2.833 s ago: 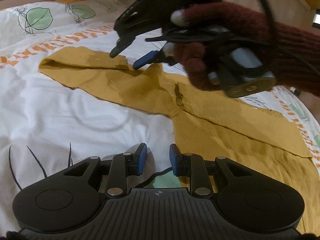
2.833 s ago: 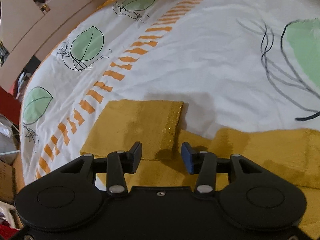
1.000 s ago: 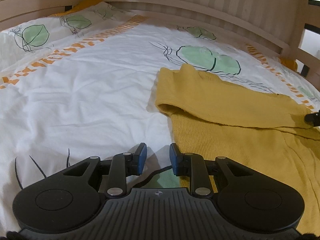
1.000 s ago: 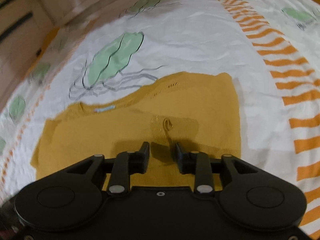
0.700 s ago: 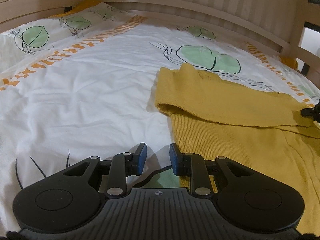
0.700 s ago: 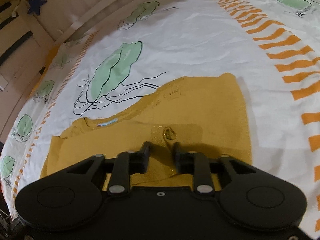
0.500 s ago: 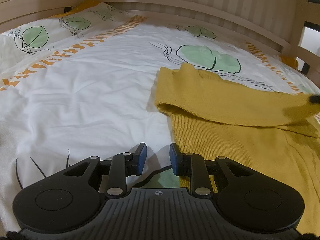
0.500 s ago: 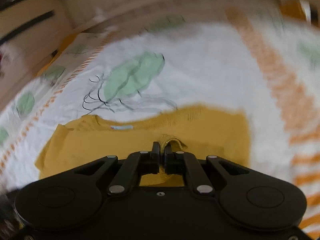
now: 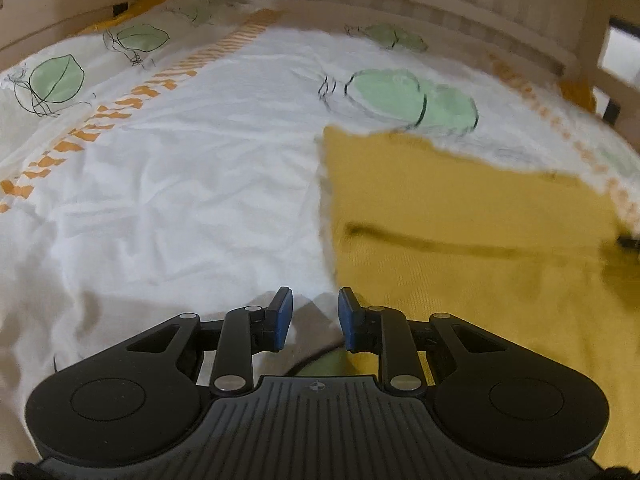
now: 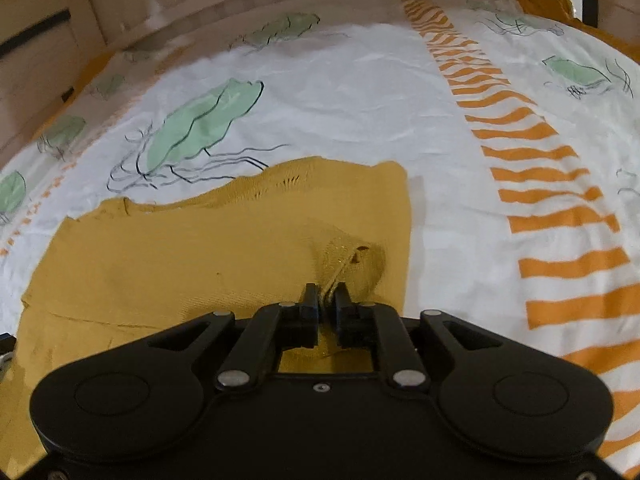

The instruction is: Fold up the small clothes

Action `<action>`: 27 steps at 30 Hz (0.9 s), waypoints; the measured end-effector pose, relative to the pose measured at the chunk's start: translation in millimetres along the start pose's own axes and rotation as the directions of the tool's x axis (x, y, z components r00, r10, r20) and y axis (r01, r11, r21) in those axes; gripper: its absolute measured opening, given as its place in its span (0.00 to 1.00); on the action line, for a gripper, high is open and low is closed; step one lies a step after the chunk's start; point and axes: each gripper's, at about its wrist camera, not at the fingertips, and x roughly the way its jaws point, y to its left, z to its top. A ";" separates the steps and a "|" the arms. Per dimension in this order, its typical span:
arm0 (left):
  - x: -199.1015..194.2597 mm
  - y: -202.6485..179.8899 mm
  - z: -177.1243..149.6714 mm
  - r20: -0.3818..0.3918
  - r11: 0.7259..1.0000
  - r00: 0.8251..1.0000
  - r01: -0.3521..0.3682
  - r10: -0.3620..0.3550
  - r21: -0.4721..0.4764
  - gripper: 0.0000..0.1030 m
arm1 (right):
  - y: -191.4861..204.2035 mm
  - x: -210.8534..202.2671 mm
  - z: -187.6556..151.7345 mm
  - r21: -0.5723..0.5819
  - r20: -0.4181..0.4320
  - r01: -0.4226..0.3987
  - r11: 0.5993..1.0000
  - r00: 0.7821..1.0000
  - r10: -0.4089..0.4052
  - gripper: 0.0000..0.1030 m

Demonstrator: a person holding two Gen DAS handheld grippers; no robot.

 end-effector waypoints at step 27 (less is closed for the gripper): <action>81.9 -15.3 38.2 0.009 1.000 1.000 -0.005 0.005 0.007 0.29 | 9.5 -2.6 23.9 -0.049 0.158 0.025 0.998 0.987 -0.017 0.11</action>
